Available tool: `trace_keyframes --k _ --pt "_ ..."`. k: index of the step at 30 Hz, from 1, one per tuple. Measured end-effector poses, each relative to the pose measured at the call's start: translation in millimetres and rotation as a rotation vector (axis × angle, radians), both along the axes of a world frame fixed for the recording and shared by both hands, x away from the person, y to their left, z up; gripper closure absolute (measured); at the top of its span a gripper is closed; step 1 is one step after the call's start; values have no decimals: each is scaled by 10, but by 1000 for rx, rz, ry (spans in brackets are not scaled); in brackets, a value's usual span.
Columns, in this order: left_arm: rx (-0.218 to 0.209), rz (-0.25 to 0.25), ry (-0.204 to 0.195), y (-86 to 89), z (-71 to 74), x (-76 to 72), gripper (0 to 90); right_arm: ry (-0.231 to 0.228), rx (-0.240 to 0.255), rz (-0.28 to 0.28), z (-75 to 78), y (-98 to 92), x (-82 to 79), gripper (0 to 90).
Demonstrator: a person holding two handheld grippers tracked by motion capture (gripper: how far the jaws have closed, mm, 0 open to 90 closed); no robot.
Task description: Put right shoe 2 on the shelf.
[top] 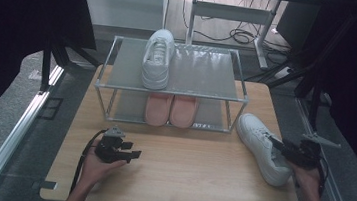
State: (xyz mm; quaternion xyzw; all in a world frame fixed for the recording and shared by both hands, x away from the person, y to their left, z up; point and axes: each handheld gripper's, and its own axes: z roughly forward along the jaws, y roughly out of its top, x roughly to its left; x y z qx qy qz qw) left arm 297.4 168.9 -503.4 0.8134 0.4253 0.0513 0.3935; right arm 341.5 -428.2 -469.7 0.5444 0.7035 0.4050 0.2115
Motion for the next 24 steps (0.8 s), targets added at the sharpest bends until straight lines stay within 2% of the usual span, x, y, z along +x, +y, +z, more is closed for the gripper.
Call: trace_keyframes --k 3,6,11,13,20,22,24 --pt "-2 2 -1 8 4 0 477 21 -41 2 -21 22 50 580" --pt "-2 3 -1 11 2 2 476 30 -39 10 -31 0 67 603" --pt "0 -1 -1 1 2 0 476 27 -63 12 -36 -5 68 720" --pt "0 1 -1 3 4 0 476 17 -58 5 -36 -13 62 774" --pt "-2 4 0 17 5 4 476 19 42 -20 -49 -69 61 818" --pt "-2 5 -1 20 6 4 476 16 94 -40 -62 -88 50 819" --pt "-4 7 -1 24 5 6 476 1 127 -49 -61 -99 19 820"
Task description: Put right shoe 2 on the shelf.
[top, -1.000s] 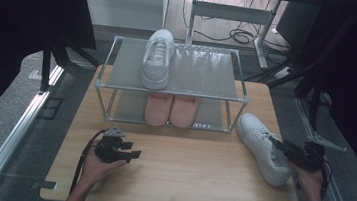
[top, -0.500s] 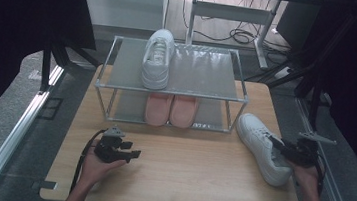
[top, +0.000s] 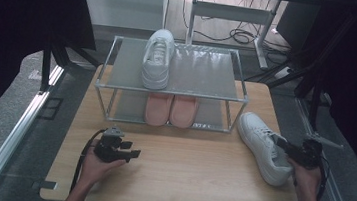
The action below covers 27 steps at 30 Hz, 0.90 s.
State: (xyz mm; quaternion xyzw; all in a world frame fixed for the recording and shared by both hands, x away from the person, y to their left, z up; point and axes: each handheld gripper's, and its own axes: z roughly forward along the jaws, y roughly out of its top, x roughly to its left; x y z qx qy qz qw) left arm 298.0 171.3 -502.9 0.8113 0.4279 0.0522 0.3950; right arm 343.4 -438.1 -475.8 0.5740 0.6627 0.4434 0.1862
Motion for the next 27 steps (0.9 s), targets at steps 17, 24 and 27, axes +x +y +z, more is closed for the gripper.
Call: trace_keyframes --k 17,24,27 --pt "-1 -3 2 -9 0 0 477 -141 263 -74 124 17 -381 817" --pt "-1 -1 1 -6 3 -2 477 -158 321 -104 113 28 -444 817" --pt "0 -2 2 -12 -3 0 477 -168 339 -114 117 16 -475 817"
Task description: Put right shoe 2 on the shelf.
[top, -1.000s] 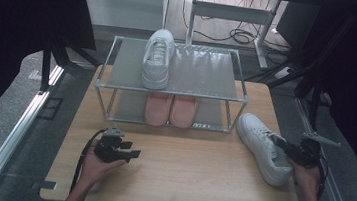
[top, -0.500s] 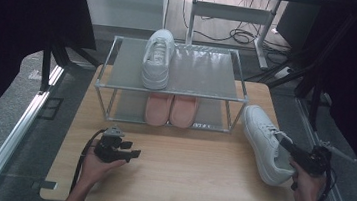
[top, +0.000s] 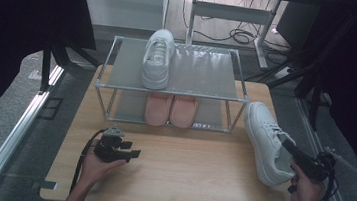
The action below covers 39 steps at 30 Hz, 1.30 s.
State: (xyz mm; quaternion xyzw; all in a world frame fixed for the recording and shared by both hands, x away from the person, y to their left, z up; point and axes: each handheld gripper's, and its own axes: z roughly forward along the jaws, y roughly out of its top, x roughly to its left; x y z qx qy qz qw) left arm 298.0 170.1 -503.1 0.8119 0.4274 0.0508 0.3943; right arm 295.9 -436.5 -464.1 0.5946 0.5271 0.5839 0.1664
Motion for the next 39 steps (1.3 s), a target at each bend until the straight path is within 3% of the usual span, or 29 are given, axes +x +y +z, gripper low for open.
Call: trace_keyframes --k 25,39 --pt "-2 2 -3 12 9 -3 477 -78 88 -40 150 9 -249 815" --pt "-2 1 -3 9 9 -4 477 -162 160 -48 323 17 -386 817"
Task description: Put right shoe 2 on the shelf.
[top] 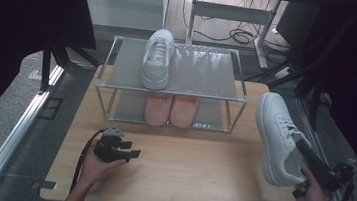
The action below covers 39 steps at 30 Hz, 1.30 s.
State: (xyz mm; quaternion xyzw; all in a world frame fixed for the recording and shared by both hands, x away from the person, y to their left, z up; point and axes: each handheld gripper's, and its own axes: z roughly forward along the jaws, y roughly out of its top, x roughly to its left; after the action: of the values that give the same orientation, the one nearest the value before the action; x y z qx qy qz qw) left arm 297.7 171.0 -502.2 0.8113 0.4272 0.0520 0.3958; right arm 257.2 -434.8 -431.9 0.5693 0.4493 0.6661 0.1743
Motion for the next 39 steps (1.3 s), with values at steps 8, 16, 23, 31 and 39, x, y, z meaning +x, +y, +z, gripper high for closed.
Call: trace_keyframes --k 8,16,23,31,39 --pt "3 -5 3 -19 -8 4 477 -42 9 -1 105 44 -13 818" --pt "2 -9 4 -28 -12 7 477 -87 44 20 232 138 5 818" --pt "4 -11 5 -29 -17 12 476 -125 55 33 387 281 76 818" --pt "6 -12 7 -30 -28 19 476 -154 64 65 569 483 199 818" --pt "3 -12 10 -33 -36 21 477 -156 74 84 673 687 366 817"
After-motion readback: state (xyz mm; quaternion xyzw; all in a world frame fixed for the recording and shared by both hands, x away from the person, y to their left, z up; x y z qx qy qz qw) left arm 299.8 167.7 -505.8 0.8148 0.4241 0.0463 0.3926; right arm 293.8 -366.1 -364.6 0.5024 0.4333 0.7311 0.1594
